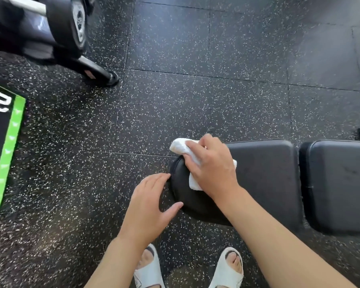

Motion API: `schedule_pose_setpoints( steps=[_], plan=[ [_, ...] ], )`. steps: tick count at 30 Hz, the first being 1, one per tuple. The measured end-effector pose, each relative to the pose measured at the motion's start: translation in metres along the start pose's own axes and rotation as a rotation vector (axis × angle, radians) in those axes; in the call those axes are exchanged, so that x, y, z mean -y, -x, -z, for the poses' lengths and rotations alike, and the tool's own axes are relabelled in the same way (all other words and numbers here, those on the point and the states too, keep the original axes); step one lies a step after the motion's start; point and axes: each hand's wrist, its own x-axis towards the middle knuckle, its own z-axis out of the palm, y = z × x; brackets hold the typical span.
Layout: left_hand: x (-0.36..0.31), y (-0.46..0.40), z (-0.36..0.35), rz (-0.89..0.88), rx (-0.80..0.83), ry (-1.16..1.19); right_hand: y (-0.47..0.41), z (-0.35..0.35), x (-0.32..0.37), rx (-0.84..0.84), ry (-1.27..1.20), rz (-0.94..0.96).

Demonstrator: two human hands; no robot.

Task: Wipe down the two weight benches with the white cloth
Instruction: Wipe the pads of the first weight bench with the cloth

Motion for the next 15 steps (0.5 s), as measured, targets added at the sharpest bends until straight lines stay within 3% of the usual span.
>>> schedule_pose_setpoints(
  steps=[6, 10, 15],
  plan=[
    [0.010, 0.014, -0.011, 0.002, 0.001, 0.053, 0.043, -0.011, 0.036, 0.077, -0.063, 0.160],
    [0.010, 0.019, -0.012, -0.023, 0.023, 0.089, 0.070, 0.002, 0.019, 0.137, -0.057, 0.302],
    [0.006, 0.015, -0.009, -0.020, -0.037, 0.087, 0.027, 0.013, -0.025, -0.013, 0.055, 0.148]
  ],
)
